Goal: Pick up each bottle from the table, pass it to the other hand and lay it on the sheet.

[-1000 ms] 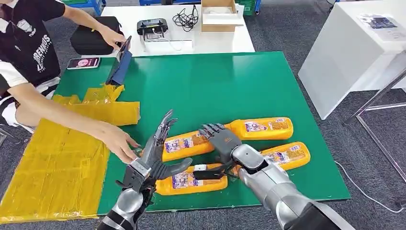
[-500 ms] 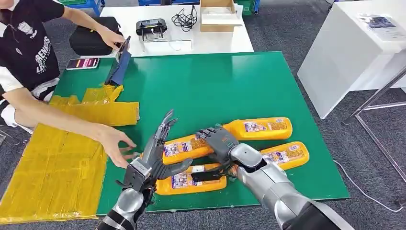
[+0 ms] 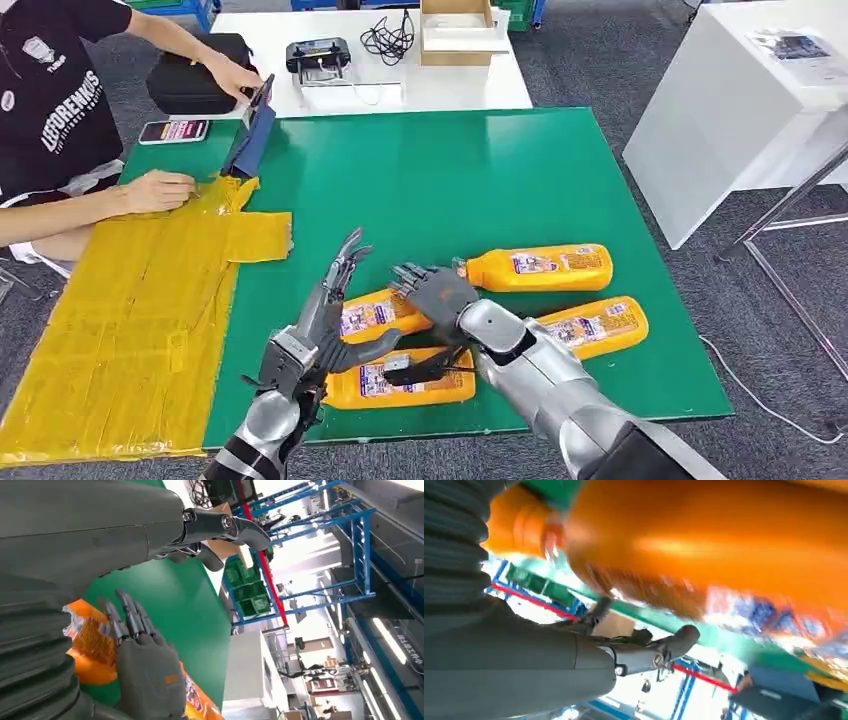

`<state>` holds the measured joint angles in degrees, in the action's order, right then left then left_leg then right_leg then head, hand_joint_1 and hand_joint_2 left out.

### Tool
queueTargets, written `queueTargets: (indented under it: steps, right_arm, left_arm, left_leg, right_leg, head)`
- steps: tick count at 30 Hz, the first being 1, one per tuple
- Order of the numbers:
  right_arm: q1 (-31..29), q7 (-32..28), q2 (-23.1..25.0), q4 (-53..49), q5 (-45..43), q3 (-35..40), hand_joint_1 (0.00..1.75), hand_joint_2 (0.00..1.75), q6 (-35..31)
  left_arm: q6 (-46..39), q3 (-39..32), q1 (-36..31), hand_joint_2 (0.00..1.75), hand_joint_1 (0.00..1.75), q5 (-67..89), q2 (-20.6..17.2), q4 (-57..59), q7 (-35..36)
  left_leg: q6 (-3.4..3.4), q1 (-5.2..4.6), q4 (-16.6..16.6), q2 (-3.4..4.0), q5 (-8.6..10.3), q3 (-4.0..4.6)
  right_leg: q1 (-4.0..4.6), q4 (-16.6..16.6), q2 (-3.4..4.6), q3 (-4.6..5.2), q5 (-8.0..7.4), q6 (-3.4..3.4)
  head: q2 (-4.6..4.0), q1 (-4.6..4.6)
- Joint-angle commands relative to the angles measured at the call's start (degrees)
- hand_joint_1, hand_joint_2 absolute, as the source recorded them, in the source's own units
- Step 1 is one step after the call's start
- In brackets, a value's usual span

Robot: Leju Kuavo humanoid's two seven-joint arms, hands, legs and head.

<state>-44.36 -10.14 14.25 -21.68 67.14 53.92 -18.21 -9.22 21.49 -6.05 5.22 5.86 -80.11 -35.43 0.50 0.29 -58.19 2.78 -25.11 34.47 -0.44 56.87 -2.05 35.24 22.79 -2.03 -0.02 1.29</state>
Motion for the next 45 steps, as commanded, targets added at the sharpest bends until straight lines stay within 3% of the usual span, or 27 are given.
queueTargets:
  steps: [1, 8, 13, 21, 30, 36, 45]
  right_arm:
    - [-2.9, -0.4, 0.1, -11.2, -1.8, 4.1, 0.0, 1.75, 6.6]
    - [-2.0, -3.2, -1.4, -15.9, -6.8, 3.1, 0.0, 1.75, 8.0]
    - [-1.3, -9.0, -1.4, -5.6, -16.7, -3.3, 0.0, 1.75, 5.6]
    - [0.8, -11.9, -3.0, 2.4, -20.2, -6.8, 0.0, 1.75, 2.3]
    - [1.6, -9.2, -3.2, 5.0, -19.2, -6.8, 0.0, 1.75, 2.7]
    - [2.6, -5.3, -3.2, 6.0, -14.0, -3.3, 0.0, 1.75, 3.6]
    - [2.5, 0.0, -3.1, 7.3, -7.6, 2.4, 0.0, 1.75, 10.5]
  left_arm:
    - [-0.1, -3.9, 0.4, 1.75, 0.0, 1.2, 0.1, 1.4, 0.6]
    - [0.2, -4.5, 1.0, 1.75, 0.0, 1.4, 0.2, -0.8, 0.0]
    - [0.6, -2.1, 0.1, 1.75, 0.0, 0.3, -0.6, -1.6, -0.9]
    - [0.3, -0.1, 0.6, 1.75, 0.0, -0.7, -1.4, -2.1, -1.6]
    - [0.4, 1.4, 0.1, 1.75, 0.0, -0.7, -1.7, -2.4, -2.0]
    - [0.2, 1.7, -0.1, 1.75, 0.0, -0.9, -1.7, -1.7, -2.0]
    - [0.5, 2.7, -0.9, 1.75, 0.0, -1.2, -1.4, -0.6, -1.9]
  left_leg:
    - [-0.03, 0.0, 0.0, -0.05, -0.07, -0.09]
    - [0.0, 0.0, 0.0, -0.12, 0.0, 0.04]
    - [0.0, 0.02, 0.0, -0.33, 0.02, -0.06]
    - [0.0, 0.0, 0.1, -0.38, 0.02, -0.11]
    - [-0.01, -0.01, 0.1, -0.31, -0.01, -0.1]
    - [0.0, -0.02, 0.1, -0.27, 0.0, -0.06]
    - [-0.03, 0.01, 0.1, -0.42, 0.0, -0.26]
  right_leg:
    - [-0.03, 0.0, 0.28, -0.04, 0.04, 0.06]
    - [-0.01, 0.0, 0.05, 0.05, 0.01, 0.02]
    - [-0.01, -0.1, -0.11, -0.1, 0.05, 0.02]
    - [-0.06, -0.1, -0.14, -0.15, 0.06, 0.03]
    - [-0.03, -0.1, -0.03, -0.12, 0.05, 0.04]
    - [-0.04, 0.0, -0.03, -0.06, 0.04, 0.03]
    - [-0.03, -0.1, -0.03, -0.27, 0.07, 0.07]
  head:
    - [0.0, 0.0]
    - [0.0, -0.02]
    - [0.0, 0.0]
    - [0.0, -0.02]
    - [0.0, -0.02]
    - [0.0, 0.0]
    - [0.0, 0.0]
